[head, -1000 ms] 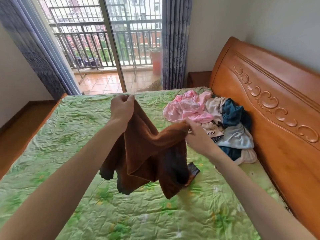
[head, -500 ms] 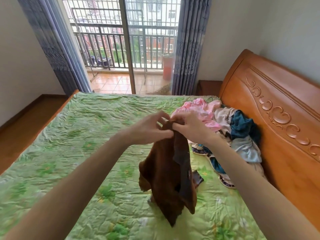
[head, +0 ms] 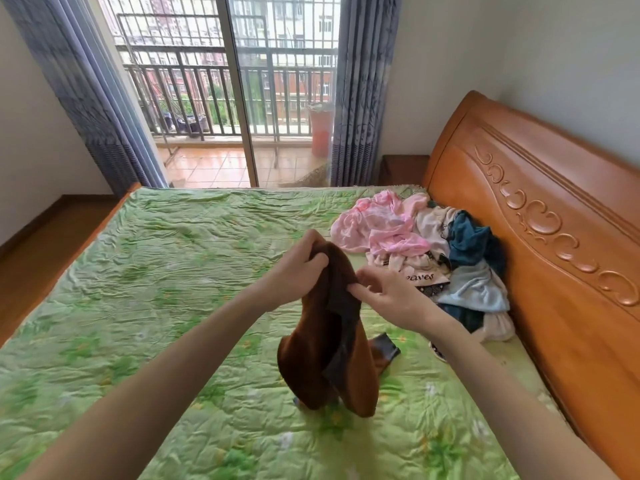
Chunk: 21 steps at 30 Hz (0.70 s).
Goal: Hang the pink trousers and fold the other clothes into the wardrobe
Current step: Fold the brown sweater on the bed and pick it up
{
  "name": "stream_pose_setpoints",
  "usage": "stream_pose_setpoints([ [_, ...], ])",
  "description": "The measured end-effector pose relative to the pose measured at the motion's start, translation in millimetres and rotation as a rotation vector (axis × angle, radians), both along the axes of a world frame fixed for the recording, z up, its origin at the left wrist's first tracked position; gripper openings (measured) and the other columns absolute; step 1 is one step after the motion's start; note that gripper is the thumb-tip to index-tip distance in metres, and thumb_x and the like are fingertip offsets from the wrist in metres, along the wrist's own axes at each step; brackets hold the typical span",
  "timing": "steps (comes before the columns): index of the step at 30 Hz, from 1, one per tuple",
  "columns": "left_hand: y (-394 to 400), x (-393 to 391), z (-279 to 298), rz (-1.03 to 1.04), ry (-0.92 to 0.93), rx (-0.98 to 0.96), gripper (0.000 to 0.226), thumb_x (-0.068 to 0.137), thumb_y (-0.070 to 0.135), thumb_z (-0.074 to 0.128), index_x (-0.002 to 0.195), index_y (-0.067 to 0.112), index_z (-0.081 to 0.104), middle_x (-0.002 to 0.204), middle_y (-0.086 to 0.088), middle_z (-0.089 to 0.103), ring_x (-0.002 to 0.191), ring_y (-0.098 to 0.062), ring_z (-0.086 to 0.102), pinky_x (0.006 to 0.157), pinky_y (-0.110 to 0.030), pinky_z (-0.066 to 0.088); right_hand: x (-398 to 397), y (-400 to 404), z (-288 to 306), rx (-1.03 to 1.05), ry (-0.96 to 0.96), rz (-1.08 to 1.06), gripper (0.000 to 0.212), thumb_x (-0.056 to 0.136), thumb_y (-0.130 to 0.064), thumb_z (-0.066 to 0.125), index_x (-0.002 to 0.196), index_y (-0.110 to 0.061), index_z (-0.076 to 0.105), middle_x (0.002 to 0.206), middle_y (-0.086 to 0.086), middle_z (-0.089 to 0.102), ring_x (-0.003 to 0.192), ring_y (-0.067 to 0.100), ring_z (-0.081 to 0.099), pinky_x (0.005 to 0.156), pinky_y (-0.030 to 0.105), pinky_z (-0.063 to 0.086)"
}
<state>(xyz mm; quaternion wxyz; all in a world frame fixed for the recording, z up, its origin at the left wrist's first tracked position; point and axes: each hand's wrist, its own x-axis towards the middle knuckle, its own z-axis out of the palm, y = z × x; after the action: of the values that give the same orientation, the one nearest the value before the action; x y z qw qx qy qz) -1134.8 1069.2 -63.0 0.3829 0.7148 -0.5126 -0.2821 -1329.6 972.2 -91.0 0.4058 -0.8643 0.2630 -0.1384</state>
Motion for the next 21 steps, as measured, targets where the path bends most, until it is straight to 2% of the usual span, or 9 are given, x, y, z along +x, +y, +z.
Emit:
stream_pose_setpoints([
  [2, 2.8, 3.3, 0.9, 0.043, 0.059, -0.019, 0.014, 0.101, 0.008, 0.046, 0.091, 0.018, 0.047, 0.079, -0.001, 0.046, 0.072, -0.017, 0.042, 0.065, -0.035, 0.035, 1.2, -5.9, 3.1, -0.005, -0.059, -0.070, 0.020, 0.106, -0.030, 0.057, 0.094, -0.016, 0.065, 0.078, 0.006, 0.061, 0.069, 0.010, 0.055, 0.068, 0.036, 0.045],
  [5, 9.6, 5.9, 5.6, 0.068, 0.118, -0.059, 0.010, 0.093, 0.013, 0.049, 0.085, 0.018, 0.052, 0.075, -0.001, 0.049, 0.070, -0.015, 0.046, 0.067, -0.035, 0.037, 10.8, -10.4, 30.3, 0.060, -0.105, -0.081, 0.021, 0.108, -0.026, 0.052, 0.102, -0.010, 0.065, 0.094, 0.019, 0.066, 0.079, 0.011, 0.059, 0.075, 0.040, 0.050],
  [6, 11.6, 7.3, 8.2, 0.057, 0.109, -0.072, 0.004, 0.086, 0.018, 0.052, 0.087, 0.017, 0.055, 0.076, -0.002, 0.053, 0.071, -0.014, 0.049, 0.068, -0.035, 0.040, 15.1, -12.3, 38.3, 0.091, -0.117, -0.070, 0.024, 0.109, -0.024, 0.051, 0.105, -0.005, 0.064, 0.096, 0.019, 0.066, 0.084, 0.013, 0.060, 0.080, 0.041, 0.052],
  [9, 14.2, 10.1, 20.5, -0.070, 0.075, -0.063, 0.029, 0.080, 0.023, 0.065, 0.107, 0.022, 0.058, 0.096, -0.005, 0.066, 0.083, -0.013, 0.060, 0.075, -0.037, 0.056, 29.4, -17.6, 60.6, 0.173, -0.157, -0.037, 0.029, 0.108, -0.024, 0.054, 0.111, 0.003, 0.065, 0.102, 0.023, 0.068, 0.091, 0.020, 0.062, 0.088, 0.045, 0.053],
  [11, 11.5, 7.3, 30.1, -0.138, -0.066, -0.094, 0.039, 0.080, 0.029, 0.076, 0.116, 0.025, 0.060, 0.101, -0.003, 0.067, 0.084, -0.011, 0.064, 0.076, -0.034, 0.058, 37.2, -19.7, 74.5, 0.198, -0.160, -0.007, 0.026, 0.105, -0.023, 0.059, 0.110, 0.000, 0.069, 0.104, 0.023, 0.070, 0.091, 0.021, 0.065, 0.090, 0.045, 0.054],
  [13, 6.9, 3.1, 36.6, -0.123, -0.238, -0.145, 0.032, 0.082, 0.039, 0.071, 0.108, 0.020, 0.070, 0.093, -0.002, 0.071, 0.078, -0.013, 0.065, 0.075, -0.039, 0.056, 40.5, -21.2, 82.4, 0.152, -0.144, 0.013, 0.022, 0.104, -0.024, 0.062, 0.106, -0.005, 0.073, 0.097, 0.014, 0.071, 0.088, 0.015, 0.066, 0.088, 0.042, 0.056],
  [14, 5.4, 1.1, 40.0, -0.104, -0.236, -0.152, 0.028, 0.086, 0.040, 0.067, 0.103, 0.019, 0.074, 0.092, -0.003, 0.073, 0.083, -0.018, 0.067, 0.079, -0.044, 0.056, 40.2, -21.8, 83.5, 0.121, -0.163, 0.010, 0.019, 0.103, -0.025, 0.063, 0.104, -0.009, 0.074, 0.093, 0.007, 0.071, 0.086, 0.011, 0.066, 0.086, 0.038, 0.057],
  [16, 2.4, -2.0, 42.0, -0.053, -0.112, -0.145, 0.019, 0.095, 0.031, 0.064, 0.100, 0.019, 0.078, 0.094, -0.006, 0.077, 0.094, -0.026, 0.071, 0.089, -0.050, 0.057, 33.0, -21.5, 76.3, 0.107, -0.254, -0.020, 0.018, 0.102, -0.030, 0.065, 0.107, -0.014, 0.073, 0.091, -0.005, 0.072, 0.087, 0.007, 0.068, 0.081, 0.028, 0.056],
  [21, 4.1, -9.8, 43.4, 0.090, 0.234, -0.215, 0.023, 0.101, 0.014, 0.061, 0.097, 0.027, 0.079, 0.094, 0.005, 0.080, 0.093, -0.010, 0.073, 0.084, -0.024, 0.058, -10.7, -15.6, 0.4, 0.076, -0.274, -0.075, 0.050, 0.096, -0.059, 0.059, 0.141, -0.038, 0.050, 0.125, -0.011, 0.066, 0.120, 0.004, 0.062, 0.105, 0.032, 0.048],
])
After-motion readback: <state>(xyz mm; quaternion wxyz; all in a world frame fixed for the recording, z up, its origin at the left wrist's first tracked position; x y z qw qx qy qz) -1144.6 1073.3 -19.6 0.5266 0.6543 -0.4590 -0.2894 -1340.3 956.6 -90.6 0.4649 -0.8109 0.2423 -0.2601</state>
